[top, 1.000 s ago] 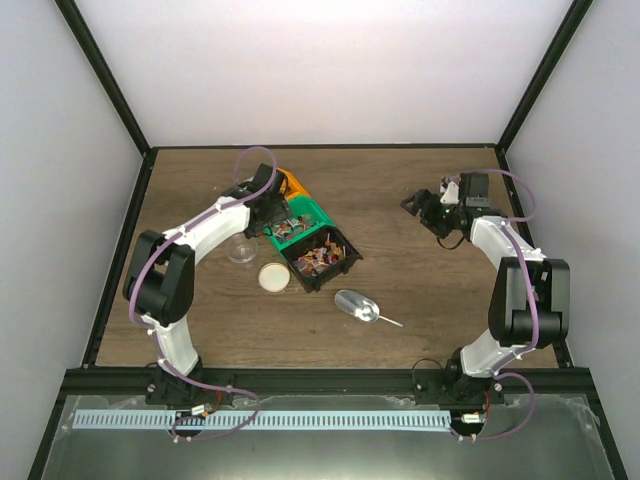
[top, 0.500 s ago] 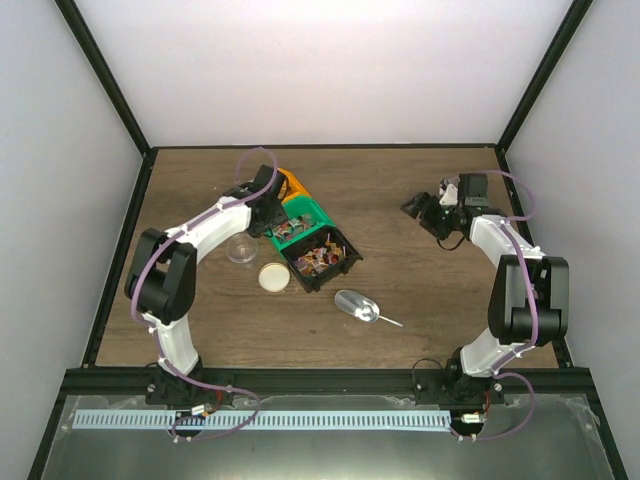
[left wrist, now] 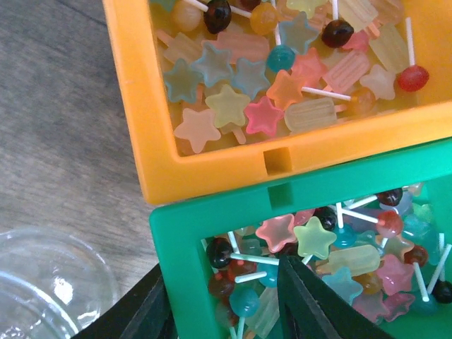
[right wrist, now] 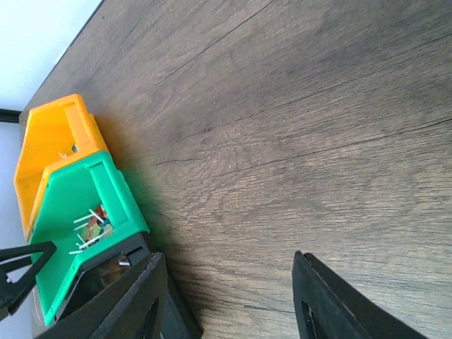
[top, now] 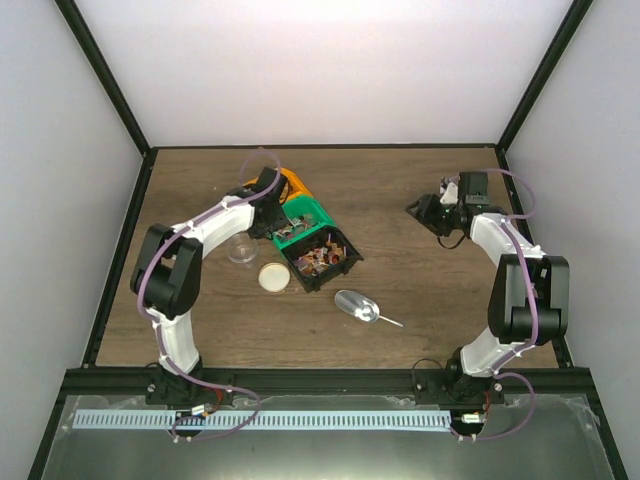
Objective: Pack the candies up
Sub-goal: Adjust the storage box at the center of the board.
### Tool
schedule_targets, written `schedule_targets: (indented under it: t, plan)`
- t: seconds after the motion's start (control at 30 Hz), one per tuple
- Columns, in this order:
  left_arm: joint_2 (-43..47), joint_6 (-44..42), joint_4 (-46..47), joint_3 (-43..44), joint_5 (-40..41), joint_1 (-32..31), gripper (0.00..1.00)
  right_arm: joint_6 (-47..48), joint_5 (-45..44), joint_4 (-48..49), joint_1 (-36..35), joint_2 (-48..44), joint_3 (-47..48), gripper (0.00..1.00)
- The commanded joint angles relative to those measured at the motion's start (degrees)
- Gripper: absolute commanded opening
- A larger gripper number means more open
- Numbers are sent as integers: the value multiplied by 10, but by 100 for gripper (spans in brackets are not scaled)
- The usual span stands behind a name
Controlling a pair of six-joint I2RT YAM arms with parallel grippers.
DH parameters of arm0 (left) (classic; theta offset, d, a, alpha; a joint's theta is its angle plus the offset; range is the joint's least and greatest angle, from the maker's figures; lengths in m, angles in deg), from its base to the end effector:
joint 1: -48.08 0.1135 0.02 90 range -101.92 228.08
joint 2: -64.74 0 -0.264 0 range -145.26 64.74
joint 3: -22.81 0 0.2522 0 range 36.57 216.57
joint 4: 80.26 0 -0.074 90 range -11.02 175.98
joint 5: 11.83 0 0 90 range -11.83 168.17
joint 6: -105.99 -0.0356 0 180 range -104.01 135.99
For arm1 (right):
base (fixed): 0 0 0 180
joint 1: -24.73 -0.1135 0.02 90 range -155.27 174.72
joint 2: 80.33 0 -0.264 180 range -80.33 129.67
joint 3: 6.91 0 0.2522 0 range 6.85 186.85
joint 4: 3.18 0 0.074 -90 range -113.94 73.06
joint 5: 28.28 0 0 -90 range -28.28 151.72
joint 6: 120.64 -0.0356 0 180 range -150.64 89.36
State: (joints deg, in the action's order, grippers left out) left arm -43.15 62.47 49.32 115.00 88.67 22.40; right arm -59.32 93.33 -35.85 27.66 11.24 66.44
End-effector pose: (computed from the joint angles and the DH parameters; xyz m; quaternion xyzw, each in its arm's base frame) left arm 0.3525 -0.1623 0.1968 -0.1945 0.9548 -0.0490 0.2192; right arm 0.3331 0.0016 0.2176 0.1592 0.8972 0.3220 0.2568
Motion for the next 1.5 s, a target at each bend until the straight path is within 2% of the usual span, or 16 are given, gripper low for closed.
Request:
schedule_targets:
  t: [0.0,0.1,0.17,0.33,0.6,0.8,0.93,1.03,1.1,1.17,1.2,1.27,1.3,1.4,1.47]
  plan:
    - [-27,-51,-1,34,-23,-1,37,4,1,-6,7,9,21,50]
    - [-44,-88,-8,55,-32,-1,26,4,6,-4,7,10,21,49]
    - [-54,-106,-7,68,-40,-1,23,3,8,-3,7,11,22,49]
    - [-77,-148,7,108,-68,-1,23,2,12,-1,7,12,22,49]
    - [-128,-267,40,180,-134,-1,23,4,12,-4,7,10,18,50]
    - [-155,-303,19,246,-128,-1,26,5,11,-5,7,9,14,51]
    - [-150,-298,11,253,-114,0,38,7,8,-3,7,7,11,57]
    - [-147,-265,-5,252,-100,0,40,5,9,-1,7,10,11,59]
    - [-141,-214,-25,254,-78,0,45,3,11,1,7,11,11,61]
    - [-126,-156,-40,248,-58,-1,57,2,11,3,7,11,9,63]
    - [-118,-123,-45,242,-51,-1,60,1,11,5,7,11,8,64]
    - [-95,-72,-43,229,-58,-4,74,0,12,6,6,13,6,65]
    - [-85,-35,-42,223,-57,-7,77,-2,11,7,7,14,4,66]
    - [-56,56,-37,203,-65,-17,71,-7,7,9,7,17,1,67]
    - [-41,108,-35,190,-75,-25,71,-8,6,7,7,18,0,68]
